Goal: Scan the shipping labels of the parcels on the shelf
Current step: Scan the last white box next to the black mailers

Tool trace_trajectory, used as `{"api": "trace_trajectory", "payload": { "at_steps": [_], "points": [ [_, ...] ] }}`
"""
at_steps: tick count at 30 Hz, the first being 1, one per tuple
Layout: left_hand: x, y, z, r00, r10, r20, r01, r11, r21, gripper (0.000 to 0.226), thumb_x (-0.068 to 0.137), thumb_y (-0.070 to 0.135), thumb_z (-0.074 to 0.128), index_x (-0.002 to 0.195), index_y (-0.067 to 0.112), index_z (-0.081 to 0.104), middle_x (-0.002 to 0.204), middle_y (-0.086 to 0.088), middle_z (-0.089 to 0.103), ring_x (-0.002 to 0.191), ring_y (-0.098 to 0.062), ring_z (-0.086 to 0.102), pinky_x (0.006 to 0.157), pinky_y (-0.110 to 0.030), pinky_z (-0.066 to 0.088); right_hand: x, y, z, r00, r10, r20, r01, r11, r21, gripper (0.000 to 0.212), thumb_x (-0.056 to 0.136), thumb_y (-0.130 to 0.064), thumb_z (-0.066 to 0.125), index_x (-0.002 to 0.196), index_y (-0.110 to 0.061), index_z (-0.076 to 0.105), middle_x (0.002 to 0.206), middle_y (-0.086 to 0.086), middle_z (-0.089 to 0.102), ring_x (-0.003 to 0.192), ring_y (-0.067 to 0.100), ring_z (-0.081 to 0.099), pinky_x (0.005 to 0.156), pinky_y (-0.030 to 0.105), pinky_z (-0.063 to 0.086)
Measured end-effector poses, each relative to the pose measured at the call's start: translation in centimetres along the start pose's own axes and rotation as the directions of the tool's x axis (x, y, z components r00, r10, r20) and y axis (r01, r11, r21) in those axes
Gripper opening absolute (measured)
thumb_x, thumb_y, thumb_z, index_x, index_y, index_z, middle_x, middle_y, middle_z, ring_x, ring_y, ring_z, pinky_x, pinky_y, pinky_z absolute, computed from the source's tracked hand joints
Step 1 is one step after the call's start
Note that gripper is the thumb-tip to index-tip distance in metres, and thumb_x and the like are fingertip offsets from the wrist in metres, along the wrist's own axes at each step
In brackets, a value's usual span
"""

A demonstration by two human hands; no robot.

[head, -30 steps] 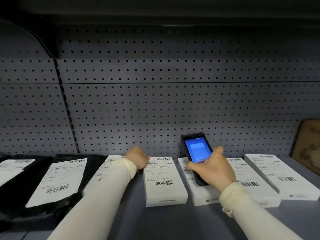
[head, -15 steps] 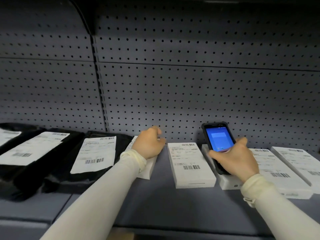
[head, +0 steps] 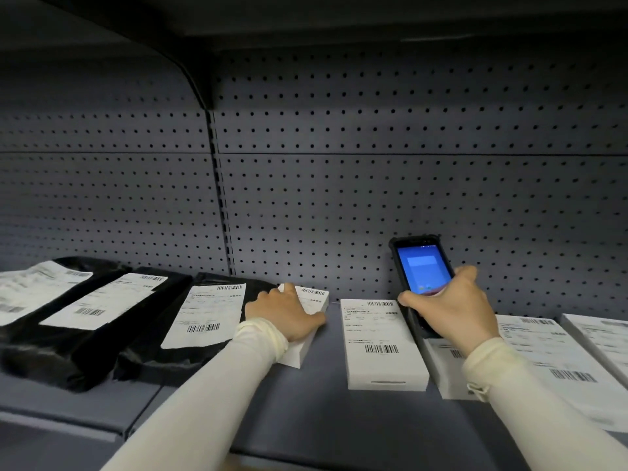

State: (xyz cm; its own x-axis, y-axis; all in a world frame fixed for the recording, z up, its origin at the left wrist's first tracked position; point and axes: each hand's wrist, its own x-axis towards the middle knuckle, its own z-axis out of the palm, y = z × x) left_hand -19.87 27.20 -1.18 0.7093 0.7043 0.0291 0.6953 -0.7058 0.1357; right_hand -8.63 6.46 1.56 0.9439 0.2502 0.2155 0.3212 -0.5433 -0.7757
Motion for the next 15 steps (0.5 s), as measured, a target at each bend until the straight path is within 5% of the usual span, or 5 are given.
{"api": "trace_trajectory", "payload": {
  "at_steps": [4, 8, 12, 15],
  "points": [
    [0.8, 0.5, -0.3, 0.991, -0.100, 0.086, 0.097, 0.995, 0.035, 0.092, 0.065, 0.073, 0.051, 0.135, 0.017, 0.035, 0.130, -0.006, 0.051, 0.123, -0.028, 0.045, 0.098, -0.038, 0.041, 0.5, 0.4, -0.4, 1.000, -0.010, -0.004, 0.010, 1.000, 0.026, 0.063, 0.068, -0.034, 0.078, 0.097, -0.016, 0.025, 0.084, -0.001, 0.068, 0.080, 0.018, 0.056, 0.060, 0.032, 0.042],
    [1.4, 0.6, -0.9, 0.970, -0.155, 0.188, 0.153, 0.988, 0.021, 0.088, 0.055, 0.071, 0.055, 0.124, 0.017, 0.045, 0.107, 0.001, 0.055, 0.107, -0.023, 0.056, 0.086, -0.031, 0.046, 0.8, 0.7, -0.9, 1.000, -0.009, -0.010, 0.009, 0.999, 0.048, 0.064, 0.068, -0.033, 0.078, 0.098, -0.016, 0.024, 0.082, -0.002, 0.068, 0.079, 0.016, 0.056, 0.060, 0.032, 0.042],
    [1.8, 1.0, -1.3, 0.944, -0.168, 0.283, 0.150, 0.985, 0.083, 0.074, 0.038, 0.078, 0.055, 0.086, 0.022, 0.058, 0.099, 0.004, 0.059, 0.096, -0.021, 0.060, 0.091, -0.033, 0.049, 1.2, 1.0, -1.2, 1.000, -0.007, -0.006, 0.007, 0.999, 0.050, 0.064, 0.068, -0.034, 0.078, 0.098, -0.016, 0.025, 0.082, -0.003, 0.068, 0.079, 0.017, 0.058, 0.062, 0.032, 0.044],
    [1.8, 1.0, -1.2, 0.922, -0.208, 0.326, 0.182, 0.977, 0.110, 0.091, 0.024, 0.082, 0.057, 0.096, 0.026, 0.058, 0.107, 0.004, 0.061, 0.104, -0.023, 0.058, 0.097, -0.036, 0.046, 1.3, 0.9, -1.3, 1.000, -0.011, 0.003, 0.010, 0.999, 0.053, 0.064, 0.068, -0.033, 0.077, 0.098, -0.017, 0.024, 0.083, -0.003, 0.068, 0.081, 0.018, 0.059, 0.065, 0.033, 0.047]
  ]
}}
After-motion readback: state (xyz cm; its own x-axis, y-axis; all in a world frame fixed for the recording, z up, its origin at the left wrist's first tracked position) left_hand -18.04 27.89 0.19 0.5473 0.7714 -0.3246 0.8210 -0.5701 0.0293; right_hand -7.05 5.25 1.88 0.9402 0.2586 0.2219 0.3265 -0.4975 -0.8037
